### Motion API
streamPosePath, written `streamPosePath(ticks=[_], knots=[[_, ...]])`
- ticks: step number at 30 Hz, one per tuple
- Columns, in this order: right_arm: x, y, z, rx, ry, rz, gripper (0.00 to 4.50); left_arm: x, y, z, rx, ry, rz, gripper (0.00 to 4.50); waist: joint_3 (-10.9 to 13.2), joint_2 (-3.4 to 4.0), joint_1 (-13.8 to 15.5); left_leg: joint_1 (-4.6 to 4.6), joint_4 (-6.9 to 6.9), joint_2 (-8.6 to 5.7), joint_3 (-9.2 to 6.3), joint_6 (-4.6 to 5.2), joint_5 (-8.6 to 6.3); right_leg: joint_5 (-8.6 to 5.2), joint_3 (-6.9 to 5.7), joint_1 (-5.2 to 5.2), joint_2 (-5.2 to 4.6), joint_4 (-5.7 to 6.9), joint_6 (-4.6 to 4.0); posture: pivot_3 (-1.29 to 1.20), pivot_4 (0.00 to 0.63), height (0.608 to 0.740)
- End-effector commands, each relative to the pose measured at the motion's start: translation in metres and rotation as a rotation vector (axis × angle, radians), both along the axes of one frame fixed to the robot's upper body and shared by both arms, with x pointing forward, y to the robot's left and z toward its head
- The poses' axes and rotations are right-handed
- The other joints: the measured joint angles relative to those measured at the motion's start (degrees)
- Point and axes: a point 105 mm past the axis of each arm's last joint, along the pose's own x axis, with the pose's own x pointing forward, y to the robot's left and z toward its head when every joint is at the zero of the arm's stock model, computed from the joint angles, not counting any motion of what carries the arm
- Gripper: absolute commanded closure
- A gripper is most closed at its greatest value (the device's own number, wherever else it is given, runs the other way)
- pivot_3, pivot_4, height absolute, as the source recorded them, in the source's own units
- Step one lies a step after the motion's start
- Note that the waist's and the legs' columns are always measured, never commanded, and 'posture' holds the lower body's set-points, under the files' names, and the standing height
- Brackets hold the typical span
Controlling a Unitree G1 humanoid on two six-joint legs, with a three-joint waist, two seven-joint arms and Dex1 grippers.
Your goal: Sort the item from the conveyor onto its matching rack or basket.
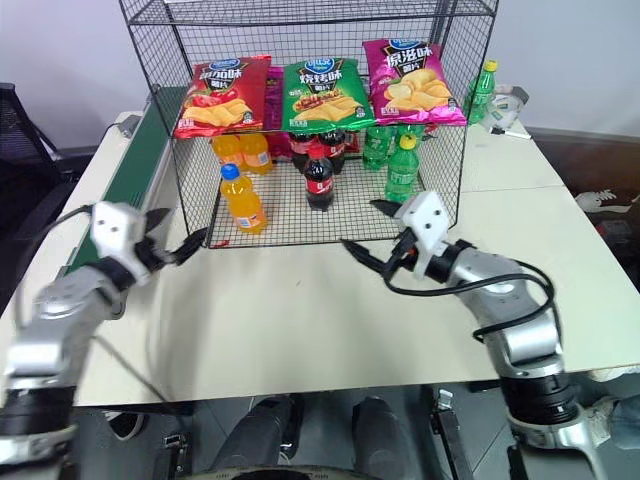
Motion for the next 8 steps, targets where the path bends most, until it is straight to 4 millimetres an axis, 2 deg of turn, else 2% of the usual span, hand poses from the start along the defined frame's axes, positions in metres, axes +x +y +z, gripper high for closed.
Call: streamPosePath(ticks=[1,8], knots=[[-0.0021,-0.0009,0.0093,0.004,-0.030,0.025,0.00,-0.0099,-0.0040,0.0156,-0.009,-0.020,-0.041,0.04,0.0,0.00,0.8,0.03,0.04,-0.01,-0.04,0.00,-0.01,-0.05,-0.05,-0.01,-0.02,-0.05,-0.10,0.00,0.150,0.740],[-0.0021,-0.0044,0.0091,-0.006,-0.026,0.026,0.00,-0.0172,-0.0019,0.0110,-0.015,0.025,-0.048,0.04,0.0,0.00,1.3,0.04,0.06,-0.01,-0.02,0.02,-0.02,-0.10,-0.02,0.03,-0.05,-0.20,-0.20,0.00,0.150,0.740]])
